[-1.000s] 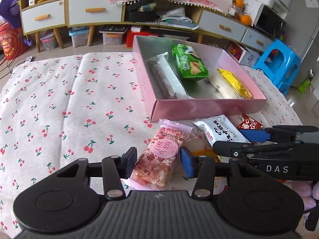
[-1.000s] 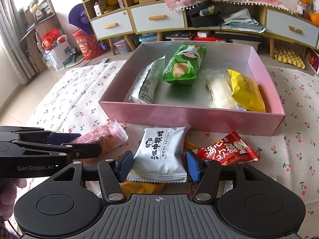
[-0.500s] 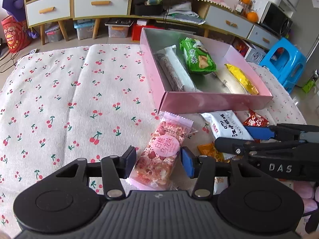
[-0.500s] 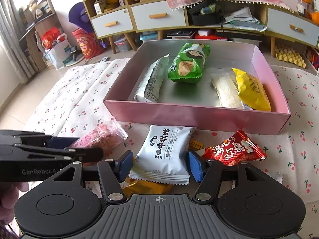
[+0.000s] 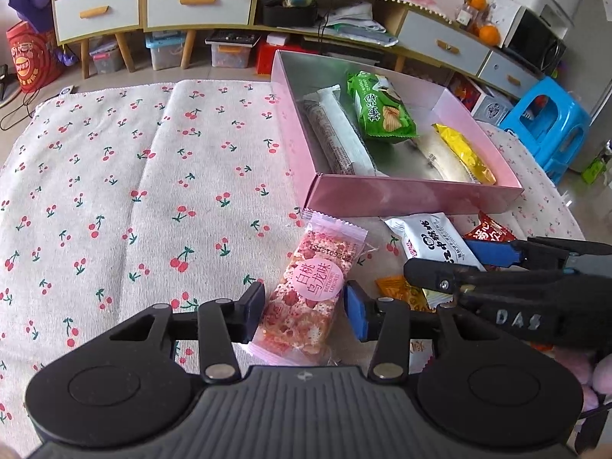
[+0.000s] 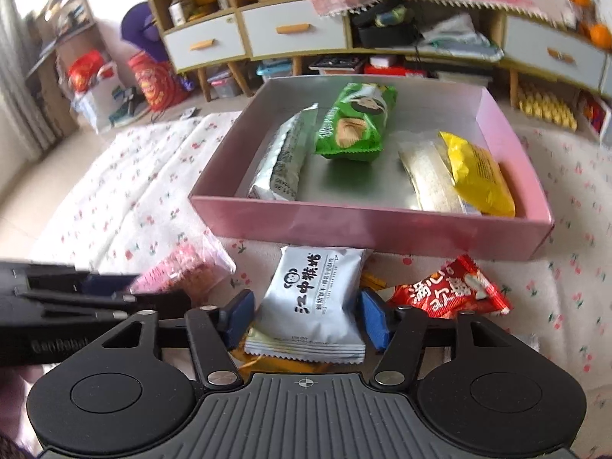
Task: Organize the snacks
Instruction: 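Grasp the pink candy packet with the left gripper while the right gripper grasps the white printed packet, then lift and carry the pink packet and white packet over the pink box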
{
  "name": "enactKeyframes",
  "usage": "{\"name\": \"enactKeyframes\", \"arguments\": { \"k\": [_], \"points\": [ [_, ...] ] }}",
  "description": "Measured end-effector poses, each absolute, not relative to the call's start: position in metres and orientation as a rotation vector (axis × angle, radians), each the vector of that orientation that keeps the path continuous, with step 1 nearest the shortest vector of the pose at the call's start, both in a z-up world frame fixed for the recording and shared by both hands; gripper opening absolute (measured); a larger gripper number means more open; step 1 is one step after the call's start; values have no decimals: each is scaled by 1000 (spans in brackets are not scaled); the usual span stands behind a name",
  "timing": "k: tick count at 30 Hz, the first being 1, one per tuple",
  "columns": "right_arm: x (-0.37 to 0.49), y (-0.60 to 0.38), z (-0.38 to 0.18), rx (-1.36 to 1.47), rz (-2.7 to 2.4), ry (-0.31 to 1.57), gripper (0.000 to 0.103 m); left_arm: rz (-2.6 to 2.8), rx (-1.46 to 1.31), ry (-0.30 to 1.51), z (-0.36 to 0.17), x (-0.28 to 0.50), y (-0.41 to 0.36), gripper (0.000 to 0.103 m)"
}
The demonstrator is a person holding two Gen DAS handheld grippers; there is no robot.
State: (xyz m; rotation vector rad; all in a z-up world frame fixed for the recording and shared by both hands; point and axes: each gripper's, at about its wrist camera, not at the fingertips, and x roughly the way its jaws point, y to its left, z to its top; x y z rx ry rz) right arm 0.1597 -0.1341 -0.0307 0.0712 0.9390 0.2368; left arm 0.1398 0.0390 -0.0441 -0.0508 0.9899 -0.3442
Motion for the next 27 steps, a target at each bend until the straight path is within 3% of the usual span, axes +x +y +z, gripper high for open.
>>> {"name": "enactKeyframes", "arguments": {
  "k": [27],
  "points": [
    [157,-192,17,411,254,957,54,-426,-295,994,-12,130,50,33]
  ]
}}
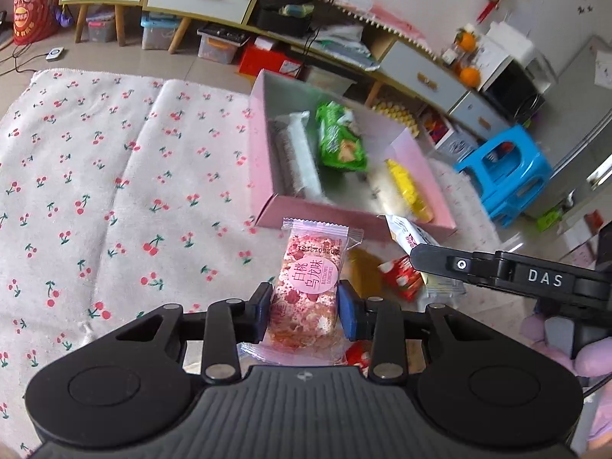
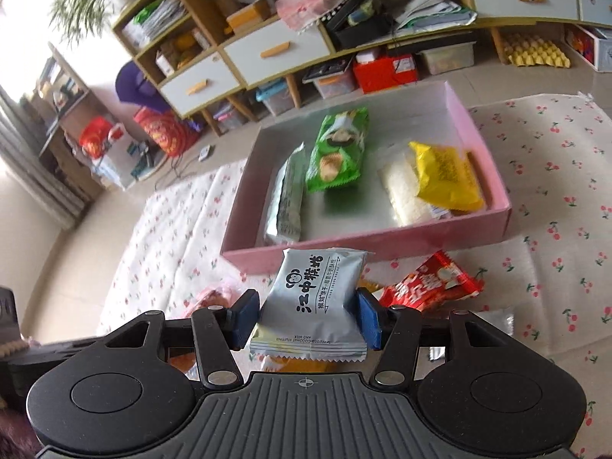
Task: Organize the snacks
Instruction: 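Lift and carry the pink packet and white packet over the pink box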
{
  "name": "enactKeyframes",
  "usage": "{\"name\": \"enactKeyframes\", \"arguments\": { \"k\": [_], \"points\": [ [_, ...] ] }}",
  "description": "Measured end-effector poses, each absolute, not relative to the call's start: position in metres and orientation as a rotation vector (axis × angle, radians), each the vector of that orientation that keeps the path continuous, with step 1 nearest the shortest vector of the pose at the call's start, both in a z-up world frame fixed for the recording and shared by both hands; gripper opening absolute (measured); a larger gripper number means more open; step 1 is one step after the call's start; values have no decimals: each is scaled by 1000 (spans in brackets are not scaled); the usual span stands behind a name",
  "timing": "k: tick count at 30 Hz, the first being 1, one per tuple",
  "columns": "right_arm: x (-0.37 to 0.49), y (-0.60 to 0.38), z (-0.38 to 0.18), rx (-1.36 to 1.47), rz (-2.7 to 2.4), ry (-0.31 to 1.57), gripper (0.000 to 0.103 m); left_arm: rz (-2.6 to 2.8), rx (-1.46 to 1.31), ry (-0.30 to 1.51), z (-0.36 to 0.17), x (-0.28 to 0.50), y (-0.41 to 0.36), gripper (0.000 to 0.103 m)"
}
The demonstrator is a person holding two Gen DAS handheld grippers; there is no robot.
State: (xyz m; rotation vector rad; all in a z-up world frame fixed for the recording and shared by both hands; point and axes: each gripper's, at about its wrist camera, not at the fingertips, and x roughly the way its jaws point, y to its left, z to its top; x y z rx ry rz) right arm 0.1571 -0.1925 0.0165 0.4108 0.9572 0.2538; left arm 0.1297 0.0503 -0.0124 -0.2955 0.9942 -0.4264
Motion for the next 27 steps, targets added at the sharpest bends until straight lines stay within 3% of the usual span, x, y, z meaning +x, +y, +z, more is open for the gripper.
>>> {"name": "enactKeyframes", "arguments": {
  "k": [11,27],
  "points": [
    [164,-236,25,584,174,887,54,-425,-350,917,1,140,22,33],
    [227,-278,8,584,108,798,54,-537,97,909,-11,202,-61,33]
  ]
}}
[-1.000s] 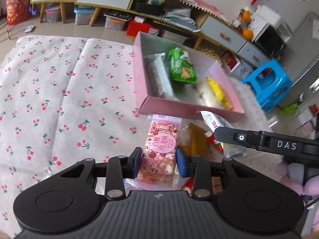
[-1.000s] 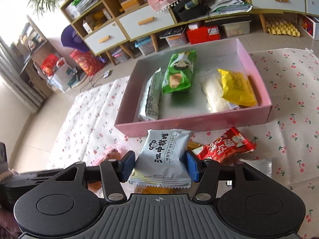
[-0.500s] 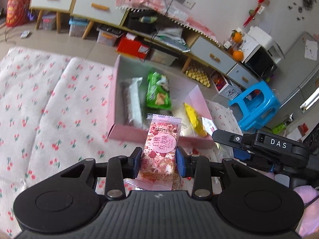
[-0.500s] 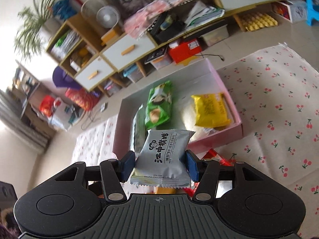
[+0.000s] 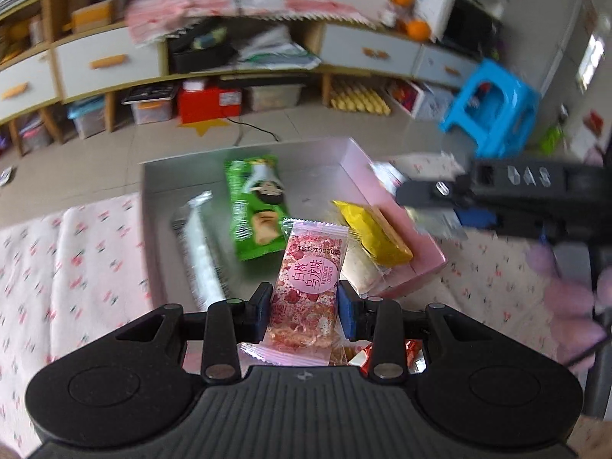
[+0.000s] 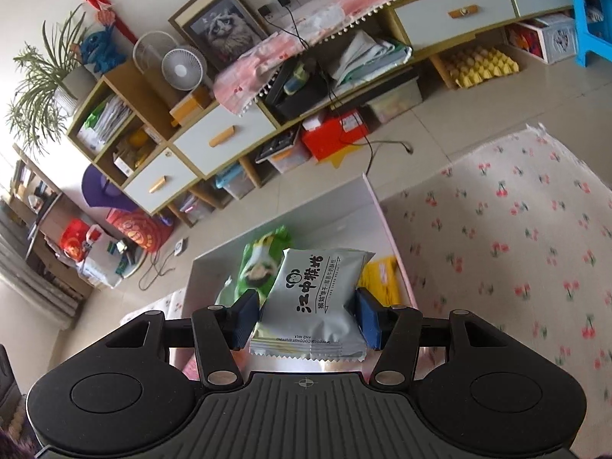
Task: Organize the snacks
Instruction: 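Lift and carry the pink packet and white packet over the pink box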
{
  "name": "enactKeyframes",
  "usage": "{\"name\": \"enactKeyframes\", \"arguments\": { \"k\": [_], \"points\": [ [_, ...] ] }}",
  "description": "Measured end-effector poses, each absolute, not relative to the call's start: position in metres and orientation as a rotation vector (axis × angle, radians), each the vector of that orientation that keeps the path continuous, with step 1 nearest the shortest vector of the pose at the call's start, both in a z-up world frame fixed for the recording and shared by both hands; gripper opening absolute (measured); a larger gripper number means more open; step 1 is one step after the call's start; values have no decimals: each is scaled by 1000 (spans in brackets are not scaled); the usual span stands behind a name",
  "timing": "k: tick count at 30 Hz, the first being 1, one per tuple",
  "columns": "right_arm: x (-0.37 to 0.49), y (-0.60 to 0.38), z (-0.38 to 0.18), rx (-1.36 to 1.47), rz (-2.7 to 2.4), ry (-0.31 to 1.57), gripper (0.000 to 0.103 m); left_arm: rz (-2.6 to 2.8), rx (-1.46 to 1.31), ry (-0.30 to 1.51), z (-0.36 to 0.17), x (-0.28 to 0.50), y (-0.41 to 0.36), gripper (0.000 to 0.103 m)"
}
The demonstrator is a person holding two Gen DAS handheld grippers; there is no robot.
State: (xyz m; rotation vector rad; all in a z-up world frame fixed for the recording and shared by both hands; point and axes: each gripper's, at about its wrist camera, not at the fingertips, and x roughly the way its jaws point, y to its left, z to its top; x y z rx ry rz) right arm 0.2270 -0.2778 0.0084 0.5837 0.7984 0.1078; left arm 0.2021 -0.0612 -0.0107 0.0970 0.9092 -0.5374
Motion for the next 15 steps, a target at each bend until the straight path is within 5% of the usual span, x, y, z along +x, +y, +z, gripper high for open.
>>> {"name": "enactKeyframes", "arguments": {
  "k": [15],
  "points": [
    [267,-277,-19,481,168,782,54,-617,236,964,-31,223,-86,32]
  ]
}}
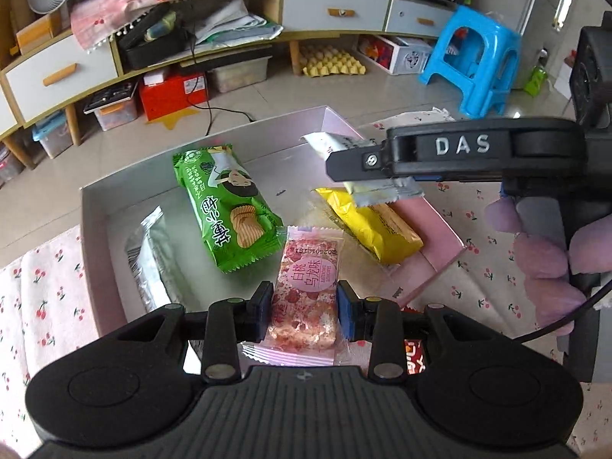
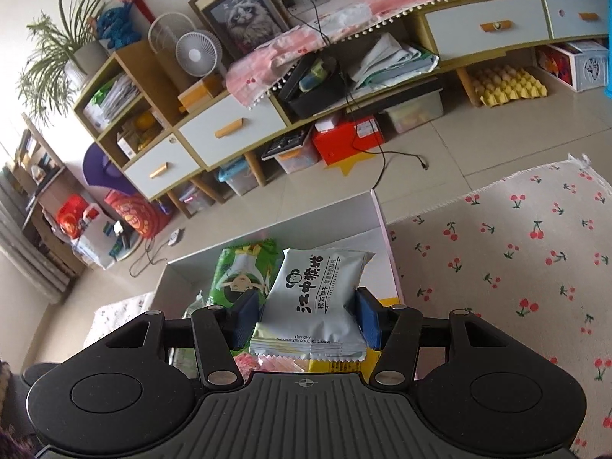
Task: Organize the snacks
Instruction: 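Lift and carry the pink packet and white packet over the pink box, then lower both packets into the pink box and open both grippers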
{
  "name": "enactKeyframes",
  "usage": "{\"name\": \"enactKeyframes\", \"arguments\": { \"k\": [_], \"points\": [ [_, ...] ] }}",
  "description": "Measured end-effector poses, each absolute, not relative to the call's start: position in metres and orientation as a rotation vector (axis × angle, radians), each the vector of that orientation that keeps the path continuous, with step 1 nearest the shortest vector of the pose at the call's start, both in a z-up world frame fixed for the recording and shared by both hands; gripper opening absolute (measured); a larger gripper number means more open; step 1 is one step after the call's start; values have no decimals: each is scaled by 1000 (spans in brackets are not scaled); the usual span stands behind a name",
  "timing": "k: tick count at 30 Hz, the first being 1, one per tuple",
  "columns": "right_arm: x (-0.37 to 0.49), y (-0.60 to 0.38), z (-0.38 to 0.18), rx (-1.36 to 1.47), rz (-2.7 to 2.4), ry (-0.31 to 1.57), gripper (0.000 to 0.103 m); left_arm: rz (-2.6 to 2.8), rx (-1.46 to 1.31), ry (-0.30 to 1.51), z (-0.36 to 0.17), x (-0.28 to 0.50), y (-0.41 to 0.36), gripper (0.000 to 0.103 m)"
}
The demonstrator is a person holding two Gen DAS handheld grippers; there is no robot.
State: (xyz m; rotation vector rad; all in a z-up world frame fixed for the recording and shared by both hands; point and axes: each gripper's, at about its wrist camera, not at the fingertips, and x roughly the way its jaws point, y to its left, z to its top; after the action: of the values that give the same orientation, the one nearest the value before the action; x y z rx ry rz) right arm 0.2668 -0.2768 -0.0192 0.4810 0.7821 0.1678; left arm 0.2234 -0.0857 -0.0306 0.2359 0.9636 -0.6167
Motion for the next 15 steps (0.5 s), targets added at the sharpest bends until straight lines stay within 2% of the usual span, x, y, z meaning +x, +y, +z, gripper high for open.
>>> {"name": "enactKeyframes", "arguments": {
  "k": [11,13,15],
  "points": [
    [274,-276,-27,459,154,791,55,-650,259,995,-32,231,-87,34],
    [274,-275,-28,449,150,793,55,-648,270,994,-33,233,-86,37],
    [274,-275,-28,444,144,794,55,-627,305,980,-34,231,-85,46]
  ]
}}
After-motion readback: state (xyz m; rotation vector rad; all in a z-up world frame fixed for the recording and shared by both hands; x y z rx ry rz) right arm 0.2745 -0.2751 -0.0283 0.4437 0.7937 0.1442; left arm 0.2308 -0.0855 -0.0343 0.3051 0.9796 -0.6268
